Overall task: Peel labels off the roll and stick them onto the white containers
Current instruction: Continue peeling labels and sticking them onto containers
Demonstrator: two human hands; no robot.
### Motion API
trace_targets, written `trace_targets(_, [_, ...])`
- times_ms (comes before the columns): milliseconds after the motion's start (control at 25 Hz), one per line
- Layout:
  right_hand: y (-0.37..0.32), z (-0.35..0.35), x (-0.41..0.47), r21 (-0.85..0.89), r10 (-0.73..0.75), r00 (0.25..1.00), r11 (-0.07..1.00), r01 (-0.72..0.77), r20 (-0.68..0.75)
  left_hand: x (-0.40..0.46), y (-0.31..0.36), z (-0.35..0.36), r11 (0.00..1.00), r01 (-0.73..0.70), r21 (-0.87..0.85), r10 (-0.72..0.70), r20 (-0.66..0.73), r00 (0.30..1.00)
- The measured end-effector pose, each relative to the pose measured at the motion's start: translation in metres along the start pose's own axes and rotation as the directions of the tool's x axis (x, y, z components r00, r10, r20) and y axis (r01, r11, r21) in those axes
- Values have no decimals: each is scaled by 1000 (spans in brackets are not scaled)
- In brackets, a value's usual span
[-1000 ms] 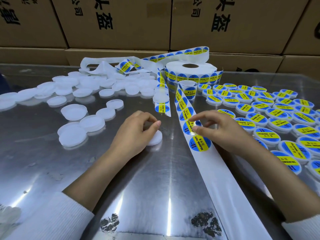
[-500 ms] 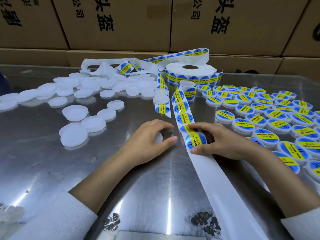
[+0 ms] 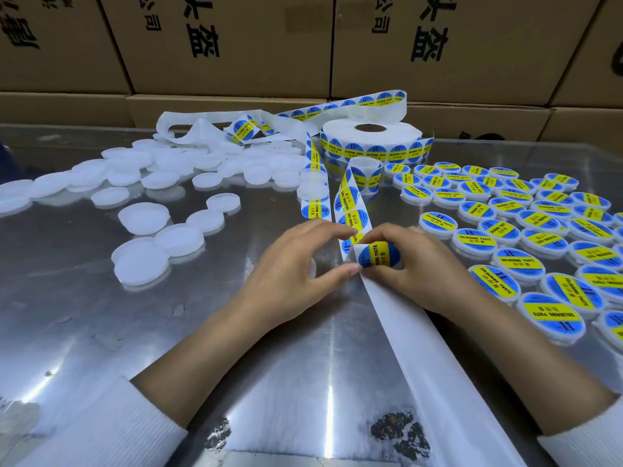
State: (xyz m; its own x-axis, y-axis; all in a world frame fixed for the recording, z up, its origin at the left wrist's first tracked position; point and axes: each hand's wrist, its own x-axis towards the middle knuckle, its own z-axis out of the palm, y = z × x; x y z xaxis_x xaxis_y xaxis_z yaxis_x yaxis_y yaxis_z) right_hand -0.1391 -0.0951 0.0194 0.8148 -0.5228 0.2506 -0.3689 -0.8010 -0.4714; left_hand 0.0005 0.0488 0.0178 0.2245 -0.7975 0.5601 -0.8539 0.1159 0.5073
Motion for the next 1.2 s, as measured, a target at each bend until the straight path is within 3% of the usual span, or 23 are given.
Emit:
trace_targets(200, [-7,0,-3,34,-37,999,999,38,-29,1,4,3,1000,-24,1,24,-9,1000])
trace_targets(480, [-12,4,-4,211,-59,998,976,52,26,1,6,4,999,-37,7,37,21,999])
trace_targets(600, [-14,0,-5,271,-56,994,962,28,97,1,4,1,1000,-16,-4,16,-32,999])
trace_targets(840, [-13,-14,-5,306,-32,974,951,-39,224,2,10,-3,993,-114,-13,110,-160,981])
trace_targets(1080, [-10,-20,-4,386,79,980,911,-146,184,7,13,-15,994,-60,-91,18,-410,912])
trace_targets(1200, [-13,-20,-3,441,59,997,894,-78,57,8,15,-15,985,-1,-174,-70,-402,913])
